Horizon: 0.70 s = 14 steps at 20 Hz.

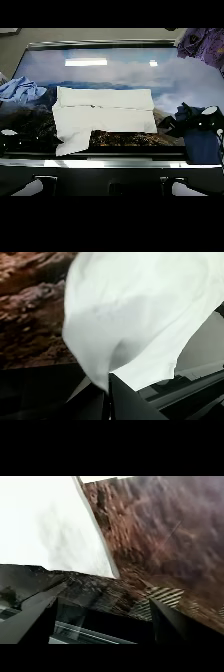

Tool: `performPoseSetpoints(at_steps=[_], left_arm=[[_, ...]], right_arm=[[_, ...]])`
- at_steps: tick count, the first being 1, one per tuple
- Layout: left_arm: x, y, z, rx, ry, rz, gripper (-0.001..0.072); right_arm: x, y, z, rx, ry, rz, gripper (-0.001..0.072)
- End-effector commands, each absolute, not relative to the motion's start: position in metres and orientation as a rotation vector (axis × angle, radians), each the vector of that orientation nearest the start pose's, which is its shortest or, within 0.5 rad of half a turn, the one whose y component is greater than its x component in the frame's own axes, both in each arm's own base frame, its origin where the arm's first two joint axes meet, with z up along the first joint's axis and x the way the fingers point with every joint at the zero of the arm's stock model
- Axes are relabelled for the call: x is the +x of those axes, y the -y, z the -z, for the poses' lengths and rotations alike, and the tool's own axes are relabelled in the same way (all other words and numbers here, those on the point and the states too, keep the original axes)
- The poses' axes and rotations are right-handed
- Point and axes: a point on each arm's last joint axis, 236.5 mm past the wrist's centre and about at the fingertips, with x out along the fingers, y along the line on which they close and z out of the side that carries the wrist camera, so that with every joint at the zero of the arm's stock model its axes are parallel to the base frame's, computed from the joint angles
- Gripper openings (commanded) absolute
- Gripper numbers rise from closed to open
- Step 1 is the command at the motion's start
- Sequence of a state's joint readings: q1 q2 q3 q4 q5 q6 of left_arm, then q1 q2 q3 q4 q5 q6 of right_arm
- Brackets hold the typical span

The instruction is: Fold the clothes and pants, and hang the long-sleeved shirts on hangers.

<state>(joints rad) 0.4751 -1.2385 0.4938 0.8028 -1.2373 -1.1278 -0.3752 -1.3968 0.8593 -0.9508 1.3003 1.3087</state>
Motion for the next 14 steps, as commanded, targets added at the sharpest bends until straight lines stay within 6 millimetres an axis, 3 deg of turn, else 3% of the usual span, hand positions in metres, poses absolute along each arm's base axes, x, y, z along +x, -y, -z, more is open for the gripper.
performPoseSetpoints(at_steps=[1,4,9,14], left_arm=[[0.227,0.061,0.095,-0.958,-1.519,0.282,0.0021],[0.226,0.062,0.094,-0.96,-1.522,0.285,0.0021],[0.226,0.061,0.094,-0.959,-1.522,0.285,0.0021],[0.227,0.061,0.094,-0.964,-1.522,0.281,0.0021]], right_arm=[[0.295,-0.044,0.094,0.854,-1.525,-0.257,0.066],[0.305,-0.052,0.096,0.919,-1.485,-0.282,0.0656],[0.305,-0.056,0.104,0.96,-1.503,-0.285,0.0514],[0.314,-0.056,0.102,0.953,-1.456,-0.304,0.003]])
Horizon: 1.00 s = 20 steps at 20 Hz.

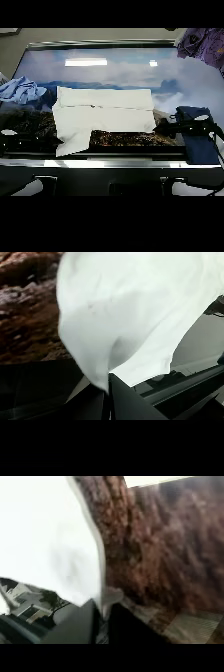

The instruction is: Fold the clothes and pants, and hang the long-sleeved shirts on hangers.

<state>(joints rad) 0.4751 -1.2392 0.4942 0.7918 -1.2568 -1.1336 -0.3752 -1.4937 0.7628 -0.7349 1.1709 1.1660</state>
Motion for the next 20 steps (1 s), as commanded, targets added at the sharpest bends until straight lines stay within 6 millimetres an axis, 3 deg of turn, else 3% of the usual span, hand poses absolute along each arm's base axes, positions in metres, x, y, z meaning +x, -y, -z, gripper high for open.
performPoseSetpoints(at_steps=[1,6,12,15,18,20], left_arm=[[0.229,0.061,0.09,-0.96,-1.522,0.291,0.002],[0.255,0.04,0.053,-0.969,-1.488,0.182,0.0017],[0.215,0.034,0.002,-0.877,-1.488,0.048,0.0017],[0.202,0.039,-0.018,-0.826,-1.444,0.054,0.0017],[0.208,0.047,-0.02,-0.78,-1.428,0.091,0.0016],[0.226,0.052,-0.018,-0.741,-1.415,0.116,0.0015]], right_arm=[[0.313,-0.058,0.1,0.958,-1.458,-0.312,0.0031],[0.299,-0.061,0.079,0.971,-1.506,-0.303,0.0029],[0.252,-0.047,0.037,0.896,-1.616,-0.136,0.0029],[0.238,-0.047,0.012,0.895,-1.598,-0.081,0.0029],[0.244,-0.049,0.0,0.912,-1.543,-0.079,0.0028],[0.262,-0.052,-0.006,0.939,-1.472,-0.109,0.0028]])
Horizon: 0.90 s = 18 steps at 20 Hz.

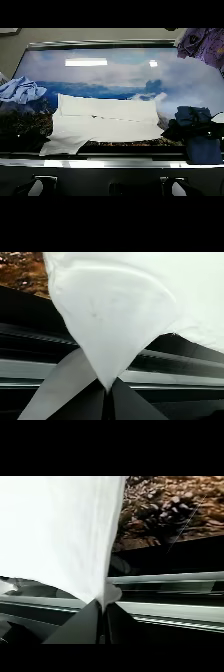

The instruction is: Fold the clothes and pants, and hang the long-sleeved shirts on hangers.

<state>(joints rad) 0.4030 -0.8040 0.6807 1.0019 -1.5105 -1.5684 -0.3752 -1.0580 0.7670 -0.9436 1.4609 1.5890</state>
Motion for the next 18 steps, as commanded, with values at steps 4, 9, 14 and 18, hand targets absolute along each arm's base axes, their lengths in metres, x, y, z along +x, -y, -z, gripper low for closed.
performPoseSetpoints(at_steps=[4,9,14,18], left_arm=[[0.279,0.054,-0.012,-0.676,-1.429,0.17,0.0016],[0.359,0.044,-0.006,-0.645,-1.42,0.22,0.0016],[0.421,0.037,0.006,-0.629,-1.411,0.238,0.0015],[0.463,0.037,0.013,-0.653,-1.381,0.266,0.0016]], right_arm=[[0.311,-0.049,-0.014,0.992,-1.355,-0.155,0.0028],[0.369,-0.047,0.0,0.963,-1.264,-0.187,0.0028],[0.423,-0.052,0.014,0.889,-1.175,-0.11,0.0028],[0.436,-0.048,0.024,0.894,-1.167,-0.082,0.0028]])
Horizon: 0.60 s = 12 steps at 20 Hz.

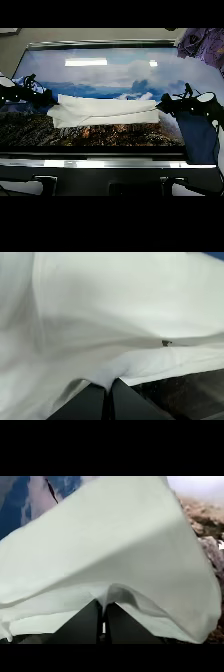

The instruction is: Fold the clothes and pants, and hang the long-sleeved shirts on hangers.

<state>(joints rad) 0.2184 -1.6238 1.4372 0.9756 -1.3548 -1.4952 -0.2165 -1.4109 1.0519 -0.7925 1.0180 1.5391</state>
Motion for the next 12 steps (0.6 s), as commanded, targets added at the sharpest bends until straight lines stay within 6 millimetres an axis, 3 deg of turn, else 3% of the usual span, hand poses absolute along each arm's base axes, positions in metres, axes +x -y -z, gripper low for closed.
performPoseSetpoints(at_steps=[1,7,10,11,12], left_arm=[[0.47,0.039,0.016,-0.658,-1.377,0.274,0.0016],[0.502,0.055,0.048,-0.646,-1.404,0.31,0.0016],[0.502,0.059,0.067,-0.66,-1.438,0.303,0.0024],[0.503,0.058,0.07,-0.666,-1.439,0.297,0.0085],[0.506,0.057,0.07,-0.683,-1.429,0.275,0.0275]], right_arm=[[0.437,-0.047,0.027,0.894,-1.171,-0.077,0.0028],[0.442,-0.038,0.037,0.885,-1.158,-0.031,0.0028],[0.435,-0.038,0.059,0.897,-1.222,-0.01,0.003],[0.432,-0.041,0.068,0.908,-1.254,-0.008,0.0032],[0.428,-0.043,0.076,0.918,-1.286,-0.007,0.0087]])
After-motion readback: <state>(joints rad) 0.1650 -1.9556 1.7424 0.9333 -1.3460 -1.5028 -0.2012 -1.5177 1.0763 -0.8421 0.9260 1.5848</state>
